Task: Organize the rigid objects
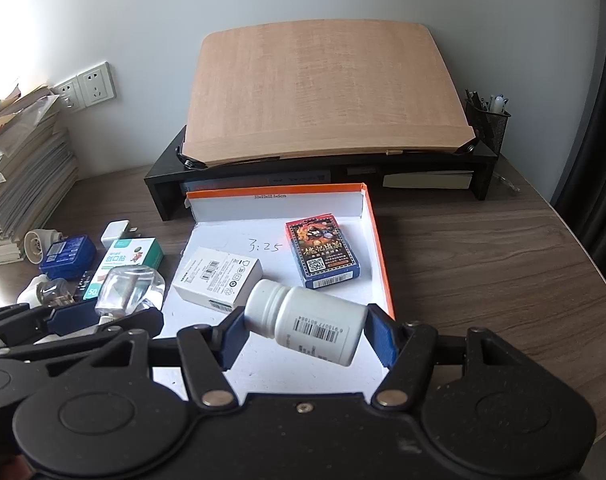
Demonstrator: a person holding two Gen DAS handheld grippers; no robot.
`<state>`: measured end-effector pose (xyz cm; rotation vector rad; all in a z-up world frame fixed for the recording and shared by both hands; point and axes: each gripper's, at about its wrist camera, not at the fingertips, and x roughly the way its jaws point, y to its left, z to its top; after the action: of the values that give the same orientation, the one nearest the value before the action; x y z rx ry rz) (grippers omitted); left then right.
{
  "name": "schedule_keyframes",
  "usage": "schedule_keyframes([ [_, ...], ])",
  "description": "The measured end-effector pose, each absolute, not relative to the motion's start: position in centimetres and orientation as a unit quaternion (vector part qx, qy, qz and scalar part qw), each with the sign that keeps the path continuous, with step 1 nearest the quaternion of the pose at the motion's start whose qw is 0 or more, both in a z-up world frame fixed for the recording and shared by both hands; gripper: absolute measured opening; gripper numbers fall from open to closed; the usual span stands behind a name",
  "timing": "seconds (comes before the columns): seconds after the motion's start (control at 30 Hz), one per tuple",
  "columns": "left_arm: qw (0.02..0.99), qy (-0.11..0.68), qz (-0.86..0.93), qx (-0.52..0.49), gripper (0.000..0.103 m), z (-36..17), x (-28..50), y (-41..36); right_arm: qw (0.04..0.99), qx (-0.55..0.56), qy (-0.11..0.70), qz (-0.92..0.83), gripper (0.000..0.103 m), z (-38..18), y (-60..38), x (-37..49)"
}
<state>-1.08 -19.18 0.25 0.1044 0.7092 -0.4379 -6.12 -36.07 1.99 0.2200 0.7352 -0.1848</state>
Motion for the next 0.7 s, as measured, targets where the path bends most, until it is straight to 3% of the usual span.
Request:
schedule_keyframes([
  [0.7, 0.913, 0.346, -0.21, 0.051, 0.045, 0.26, -0.86, -18.93, 0.923, 0.105, 0.36, -0.088, 0.076, 1.95, -35.82, -5.69],
])
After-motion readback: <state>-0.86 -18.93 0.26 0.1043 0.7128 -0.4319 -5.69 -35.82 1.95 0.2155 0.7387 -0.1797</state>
